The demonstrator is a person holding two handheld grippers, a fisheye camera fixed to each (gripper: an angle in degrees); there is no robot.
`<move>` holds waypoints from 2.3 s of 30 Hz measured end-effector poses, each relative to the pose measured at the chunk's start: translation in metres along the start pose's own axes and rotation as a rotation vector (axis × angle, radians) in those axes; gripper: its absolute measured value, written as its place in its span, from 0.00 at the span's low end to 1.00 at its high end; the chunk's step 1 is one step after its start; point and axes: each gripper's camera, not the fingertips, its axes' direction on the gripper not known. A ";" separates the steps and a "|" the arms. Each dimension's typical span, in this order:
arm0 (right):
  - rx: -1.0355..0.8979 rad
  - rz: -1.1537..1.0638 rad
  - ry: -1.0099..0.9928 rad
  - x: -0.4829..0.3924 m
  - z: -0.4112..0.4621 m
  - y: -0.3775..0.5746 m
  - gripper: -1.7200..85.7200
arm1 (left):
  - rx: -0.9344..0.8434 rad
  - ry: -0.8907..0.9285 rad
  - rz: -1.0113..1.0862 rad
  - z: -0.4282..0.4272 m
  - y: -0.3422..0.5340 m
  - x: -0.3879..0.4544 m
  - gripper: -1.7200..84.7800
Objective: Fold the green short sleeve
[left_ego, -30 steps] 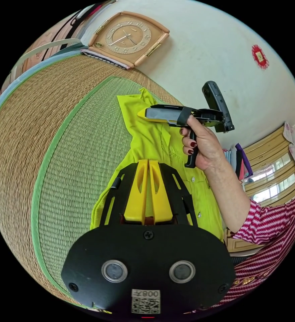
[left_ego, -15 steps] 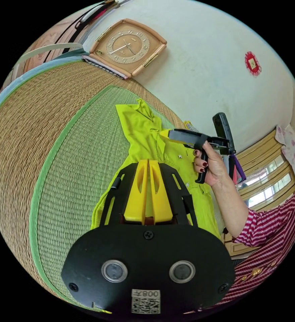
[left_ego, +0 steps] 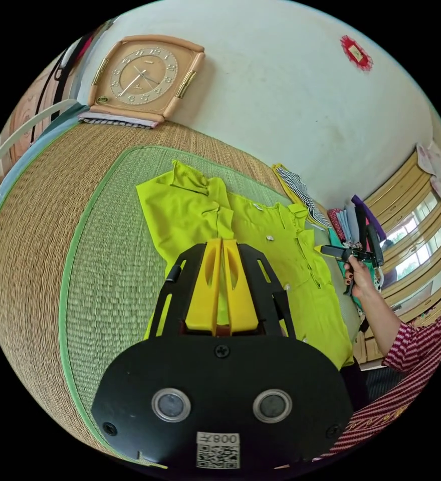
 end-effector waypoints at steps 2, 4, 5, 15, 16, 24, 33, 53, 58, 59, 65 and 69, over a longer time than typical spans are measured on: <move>-0.021 0.003 -0.002 0.007 0.008 0.004 0.02 | -0.038 -0.038 0.007 0.009 -0.004 0.004 0.02; -0.025 -0.013 0.001 0.009 0.014 0.007 0.02 | -0.118 -0.052 -0.002 0.025 -0.007 0.006 0.02; -0.019 -0.020 0.002 0.012 0.014 0.010 0.02 | -0.106 -0.051 -0.004 0.024 -0.007 0.007 0.02; -0.010 -0.002 -0.032 0.036 0.012 0.028 0.02 | -0.086 -0.097 0.011 0.015 -0.001 0.024 0.02; -0.004 -0.005 -0.030 0.036 0.010 0.029 0.02 | -0.054 -0.098 0.017 0.008 0.000 0.026 0.02; 0.096 -0.102 -0.102 0.029 -0.002 -0.008 0.02 | -0.059 -0.143 0.060 0.011 -0.012 0.027 0.02; 0.017 0.017 -0.126 0.077 0.051 -0.054 0.02 | -0.117 -0.180 0.078 0.022 0.004 0.017 0.02; -0.127 0.132 -0.260 0.189 -0.029 0.249 0.05 | -0.175 0.030 -0.253 -0.152 0.246 -0.058 0.04; -0.161 0.174 -0.301 0.198 -0.031 0.320 0.08 | -0.187 0.054 -0.379 -0.183 0.314 -0.082 0.06; -0.165 0.173 -0.290 0.199 -0.032 0.334 0.09 | -0.187 0.059 -0.395 -0.185 0.321 -0.085 0.07; -0.172 0.199 -0.295 0.212 -0.029 0.385 0.10 | -0.181 0.098 -0.493 -0.198 0.375 -0.111 0.08; -0.163 0.221 -0.305 0.223 -0.026 0.407 0.11 | -0.156 0.127 -0.527 -0.204 0.400 -0.126 0.10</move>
